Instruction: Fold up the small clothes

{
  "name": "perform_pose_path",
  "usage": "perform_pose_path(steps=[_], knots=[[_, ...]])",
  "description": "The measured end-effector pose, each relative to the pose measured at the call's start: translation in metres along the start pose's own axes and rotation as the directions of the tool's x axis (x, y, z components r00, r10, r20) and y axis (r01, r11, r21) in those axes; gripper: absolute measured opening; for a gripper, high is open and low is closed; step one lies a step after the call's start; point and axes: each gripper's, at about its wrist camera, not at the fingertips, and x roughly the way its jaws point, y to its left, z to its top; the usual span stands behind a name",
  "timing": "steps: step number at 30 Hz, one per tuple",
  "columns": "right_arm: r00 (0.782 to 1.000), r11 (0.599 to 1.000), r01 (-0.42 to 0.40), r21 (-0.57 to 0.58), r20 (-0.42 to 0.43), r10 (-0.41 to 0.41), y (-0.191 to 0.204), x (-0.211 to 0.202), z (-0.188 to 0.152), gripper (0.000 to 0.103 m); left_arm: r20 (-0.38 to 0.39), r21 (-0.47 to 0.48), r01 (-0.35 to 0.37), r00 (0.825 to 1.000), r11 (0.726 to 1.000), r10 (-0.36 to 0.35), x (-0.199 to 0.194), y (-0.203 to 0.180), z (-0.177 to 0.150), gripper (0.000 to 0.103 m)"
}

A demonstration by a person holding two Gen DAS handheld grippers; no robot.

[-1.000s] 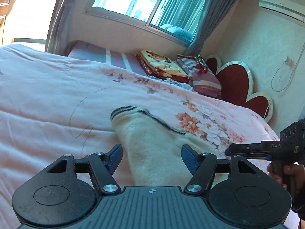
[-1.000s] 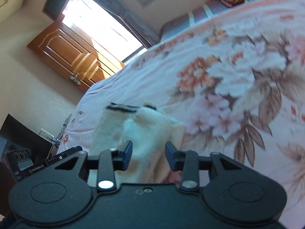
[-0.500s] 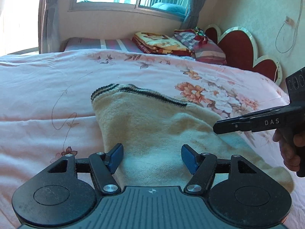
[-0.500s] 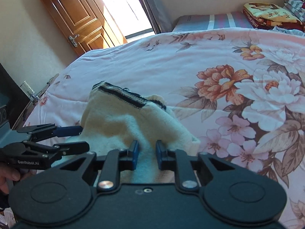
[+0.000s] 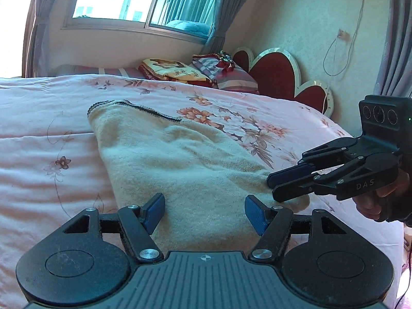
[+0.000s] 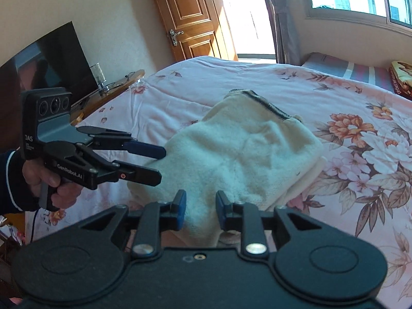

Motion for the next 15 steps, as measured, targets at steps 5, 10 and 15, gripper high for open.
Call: perform_pose_path(steps=[5,10,15], knots=[[0.998,0.998,0.053,-0.016,-0.041,-0.054,-0.004,0.008,-0.016,0.018,-0.023,0.061,-0.027,0.999,0.998,0.028,0.000,-0.006,-0.006,0.067],[0.998,0.998,0.061,0.017,-0.021,-0.060,-0.007,0.010,-0.025,0.016,-0.002,0.117,-0.076,0.997,0.990,0.077,0.001,-0.016,-0.019,0.067],[0.998,0.998,0.062,0.033,0.006,-0.062,-0.012,0.012,-0.035,0.013,0.040,0.146,-0.117,0.993,0.982,0.113,0.000,-0.022,-0.029,0.068]])
